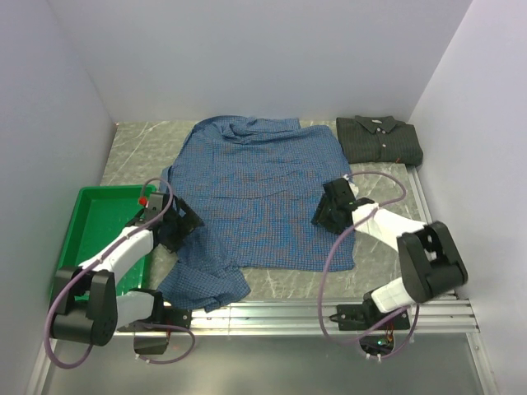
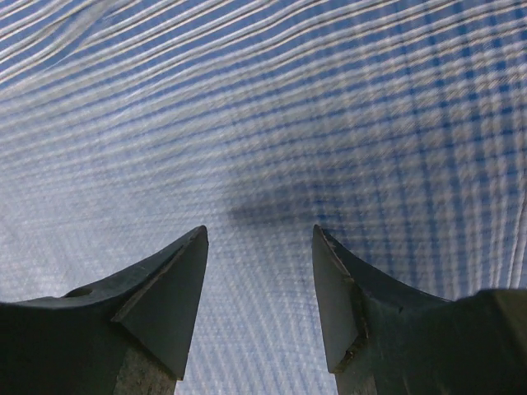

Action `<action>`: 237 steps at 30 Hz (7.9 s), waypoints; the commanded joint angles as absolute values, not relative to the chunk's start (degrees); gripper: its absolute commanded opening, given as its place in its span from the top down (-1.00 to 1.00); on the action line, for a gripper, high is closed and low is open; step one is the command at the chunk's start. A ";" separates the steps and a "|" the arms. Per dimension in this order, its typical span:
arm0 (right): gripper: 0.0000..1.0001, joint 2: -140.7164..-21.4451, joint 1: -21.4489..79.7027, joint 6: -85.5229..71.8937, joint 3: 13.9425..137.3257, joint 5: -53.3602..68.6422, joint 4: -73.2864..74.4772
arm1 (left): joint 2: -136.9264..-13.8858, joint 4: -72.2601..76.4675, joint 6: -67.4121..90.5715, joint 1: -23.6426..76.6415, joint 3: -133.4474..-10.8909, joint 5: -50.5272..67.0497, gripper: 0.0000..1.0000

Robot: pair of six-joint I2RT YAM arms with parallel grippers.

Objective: Fold and stack the long sleeve shirts
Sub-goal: Flatten the shirt out, then fold the shirt

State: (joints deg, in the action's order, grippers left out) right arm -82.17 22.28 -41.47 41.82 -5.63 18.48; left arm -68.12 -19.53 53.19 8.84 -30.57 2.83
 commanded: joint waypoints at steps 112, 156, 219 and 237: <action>-0.34 -70.75 6.86 -40.60 33.93 -7.21 34.90 | -50.19 -52.47 71.46 25.22 -37.88 -11.42 0.72; 1.00 -61.25 6.86 -34.63 45.79 -5.88 45.70 | -50.62 -51.78 65.66 14.96 -41.92 -13.80 0.99; -0.26 -86.06 4.22 -33.92 71.67 -9.76 35.16 | -74.10 -29.09 47.11 3.25 -63.92 -6.34 -0.74; -0.41 -71.10 -7.38 -52.20 31.74 12.65 1.60 | -78.39 -23.82 47.81 3.34 -49.92 -2.99 -0.69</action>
